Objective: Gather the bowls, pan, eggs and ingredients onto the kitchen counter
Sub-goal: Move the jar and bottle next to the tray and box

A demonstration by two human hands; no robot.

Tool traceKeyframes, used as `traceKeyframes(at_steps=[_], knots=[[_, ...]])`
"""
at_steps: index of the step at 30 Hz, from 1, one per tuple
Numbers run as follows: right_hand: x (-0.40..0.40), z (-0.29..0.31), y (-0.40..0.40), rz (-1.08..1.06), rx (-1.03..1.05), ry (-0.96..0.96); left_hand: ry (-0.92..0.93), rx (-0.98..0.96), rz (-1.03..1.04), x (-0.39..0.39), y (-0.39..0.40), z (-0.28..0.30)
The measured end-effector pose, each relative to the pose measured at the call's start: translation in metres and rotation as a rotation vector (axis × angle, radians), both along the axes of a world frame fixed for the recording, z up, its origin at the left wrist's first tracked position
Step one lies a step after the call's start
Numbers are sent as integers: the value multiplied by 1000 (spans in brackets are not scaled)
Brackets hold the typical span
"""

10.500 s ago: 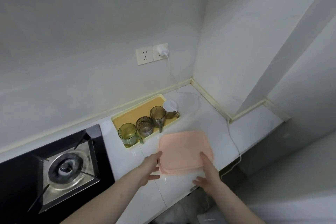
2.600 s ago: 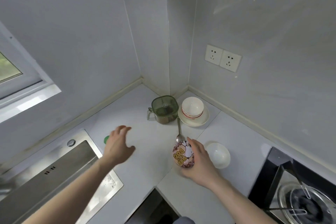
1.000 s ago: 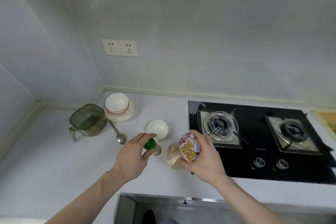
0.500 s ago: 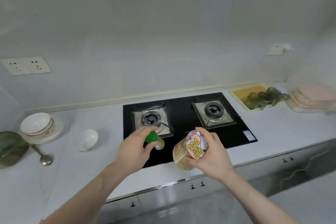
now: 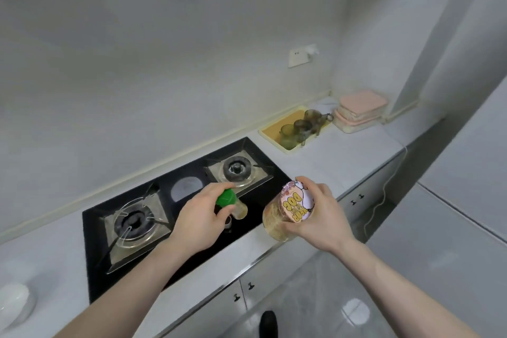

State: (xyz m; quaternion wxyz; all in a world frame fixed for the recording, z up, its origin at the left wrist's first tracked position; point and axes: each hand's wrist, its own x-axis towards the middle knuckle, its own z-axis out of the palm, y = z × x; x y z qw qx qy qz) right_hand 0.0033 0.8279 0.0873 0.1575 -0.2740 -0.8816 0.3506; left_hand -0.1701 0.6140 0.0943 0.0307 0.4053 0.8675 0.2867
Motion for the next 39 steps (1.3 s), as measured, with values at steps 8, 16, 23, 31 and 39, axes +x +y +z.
traceKeyframes(at_steps=[8,16,23,31,39], knots=[[8,2,111,-139,20,-32,-61,33,-106,-21,143,-11],[5,-13,218,-243,7,-61,-69,-57,-191,-42,266,-23],[-19,-25,314,-200,13,-76,-66,-90,-144,-57,339,-30],[-66,-45,442,-99,-38,-173,-136,-119,21,-73,418,-56],[-119,-68,539,-9,-41,-292,-217,-132,228,-66,469,-75]])
